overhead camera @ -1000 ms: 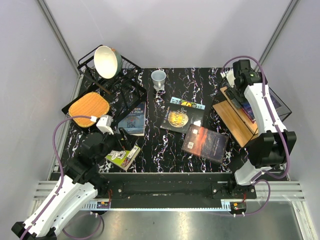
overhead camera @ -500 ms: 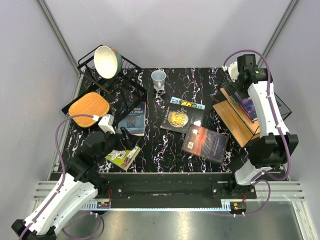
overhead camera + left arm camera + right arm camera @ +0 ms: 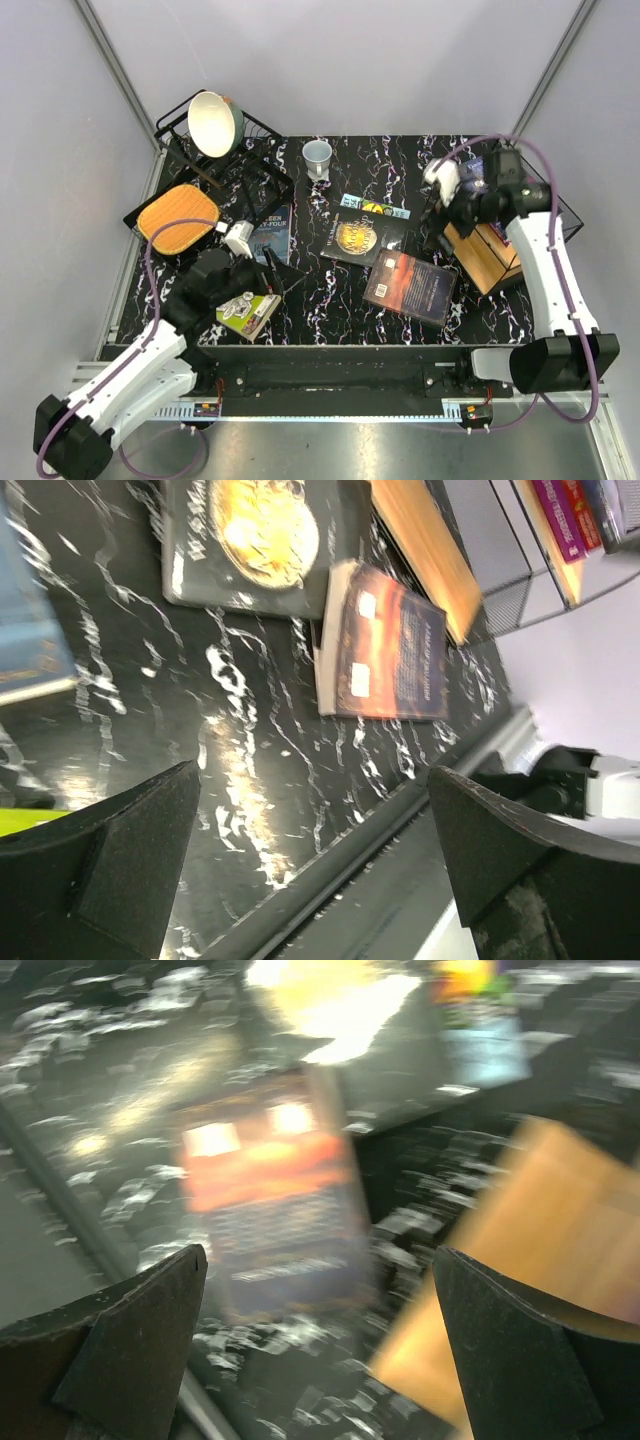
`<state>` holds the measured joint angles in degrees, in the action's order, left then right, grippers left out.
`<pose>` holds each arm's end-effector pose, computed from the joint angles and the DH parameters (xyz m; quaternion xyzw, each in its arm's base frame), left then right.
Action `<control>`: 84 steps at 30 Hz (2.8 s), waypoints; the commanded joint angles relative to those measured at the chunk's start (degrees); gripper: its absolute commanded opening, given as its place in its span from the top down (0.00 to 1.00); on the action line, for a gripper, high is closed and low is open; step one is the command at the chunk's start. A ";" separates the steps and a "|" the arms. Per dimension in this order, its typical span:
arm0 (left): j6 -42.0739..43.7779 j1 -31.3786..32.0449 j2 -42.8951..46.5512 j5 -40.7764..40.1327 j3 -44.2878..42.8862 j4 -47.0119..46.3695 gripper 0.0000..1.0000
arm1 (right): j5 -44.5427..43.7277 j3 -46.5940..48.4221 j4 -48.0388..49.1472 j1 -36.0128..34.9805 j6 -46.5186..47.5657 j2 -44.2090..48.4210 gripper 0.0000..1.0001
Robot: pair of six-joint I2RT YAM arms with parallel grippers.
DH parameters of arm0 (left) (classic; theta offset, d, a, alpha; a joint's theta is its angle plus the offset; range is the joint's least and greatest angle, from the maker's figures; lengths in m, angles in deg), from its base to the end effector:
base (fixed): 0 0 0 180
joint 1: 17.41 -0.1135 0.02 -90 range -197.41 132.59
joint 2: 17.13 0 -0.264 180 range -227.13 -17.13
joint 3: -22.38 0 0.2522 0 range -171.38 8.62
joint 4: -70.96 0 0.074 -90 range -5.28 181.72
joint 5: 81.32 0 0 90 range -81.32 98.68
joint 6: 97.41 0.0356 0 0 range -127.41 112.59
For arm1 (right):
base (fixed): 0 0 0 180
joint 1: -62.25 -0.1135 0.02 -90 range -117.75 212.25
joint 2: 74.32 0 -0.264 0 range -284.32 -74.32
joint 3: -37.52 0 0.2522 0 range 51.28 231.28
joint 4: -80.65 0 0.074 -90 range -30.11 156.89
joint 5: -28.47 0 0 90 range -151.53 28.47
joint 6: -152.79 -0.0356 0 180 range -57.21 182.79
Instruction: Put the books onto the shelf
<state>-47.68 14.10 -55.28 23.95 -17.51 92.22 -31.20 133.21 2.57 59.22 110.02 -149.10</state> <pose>0.1371 -0.0951 0.2480 0.0146 0.8130 -0.4232 0.3997 0.2418 0.0308 0.3702 -0.4601 0.8068 0.1299 0.3471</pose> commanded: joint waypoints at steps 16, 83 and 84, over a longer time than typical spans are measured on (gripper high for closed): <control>-13.17 10.33 -27.40 5.39 5.04 -34.40 0.01 | -3.52 -1.25 8.33 -6.29 -5.83 -31.91 0.01; -45.58 5.93 -16.33 2.32 -7.34 -19.40 1.00 | 3.89 7.20 -5.04 -33.88 4.90 -7.31 0.00; -47.51 5.93 -17.12 2.05 -10.23 -14.76 1.00 | 2.21 7.28 -4.51 -34.50 4.64 -7.13 0.00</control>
<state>-79.13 20.04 -71.65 31.56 -17.62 76.99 -21.59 143.00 -3.44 28.27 114.80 -156.27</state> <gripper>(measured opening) 0.260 0.994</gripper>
